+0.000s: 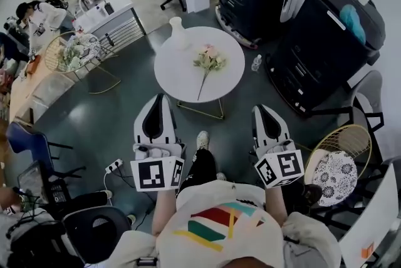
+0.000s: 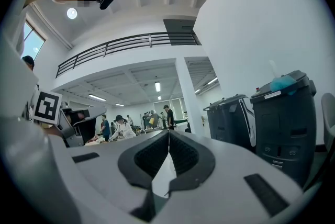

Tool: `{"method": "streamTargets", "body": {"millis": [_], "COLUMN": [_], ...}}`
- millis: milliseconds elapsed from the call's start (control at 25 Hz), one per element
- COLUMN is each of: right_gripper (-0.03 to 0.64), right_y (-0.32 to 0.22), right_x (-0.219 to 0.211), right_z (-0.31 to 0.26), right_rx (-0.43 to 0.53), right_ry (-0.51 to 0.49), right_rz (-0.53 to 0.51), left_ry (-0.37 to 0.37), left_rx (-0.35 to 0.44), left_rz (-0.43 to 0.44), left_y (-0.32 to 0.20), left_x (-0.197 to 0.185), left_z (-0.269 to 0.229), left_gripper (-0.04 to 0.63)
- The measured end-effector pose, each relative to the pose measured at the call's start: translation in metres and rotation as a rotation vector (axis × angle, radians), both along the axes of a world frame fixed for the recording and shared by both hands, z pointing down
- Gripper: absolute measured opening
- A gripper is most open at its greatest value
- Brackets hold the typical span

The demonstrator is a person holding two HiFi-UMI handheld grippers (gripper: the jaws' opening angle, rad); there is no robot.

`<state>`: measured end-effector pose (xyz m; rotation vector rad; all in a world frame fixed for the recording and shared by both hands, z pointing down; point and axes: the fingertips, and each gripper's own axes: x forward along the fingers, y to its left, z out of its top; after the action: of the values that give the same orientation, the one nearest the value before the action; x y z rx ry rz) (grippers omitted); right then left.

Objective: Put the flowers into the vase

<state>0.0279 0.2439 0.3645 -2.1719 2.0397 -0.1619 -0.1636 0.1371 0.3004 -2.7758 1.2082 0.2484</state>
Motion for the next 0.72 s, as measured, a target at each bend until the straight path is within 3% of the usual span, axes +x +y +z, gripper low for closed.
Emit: {"method": "streamTargets", "body": {"millis": [480,720], "right_gripper": [0.014,0.014], "right_y": [-0.144,-0.226], "right_x": [0.048,0.054], "right_z": [-0.008,-0.026], "right_rx": [-0.045,-0.046], "right_ry": [0.043,0.051], "right_rz": [0.03,0.021], "left_ry": [0.023,0.035], "left_rx": [-0.11,-0.125], "left_rz": [0.082,0.095], "left_y": [-0.159,-0.238], "left_x": [0.072,0.084], "left_z": [0.03,0.017], "left_gripper": [-0.001,0.0]}}
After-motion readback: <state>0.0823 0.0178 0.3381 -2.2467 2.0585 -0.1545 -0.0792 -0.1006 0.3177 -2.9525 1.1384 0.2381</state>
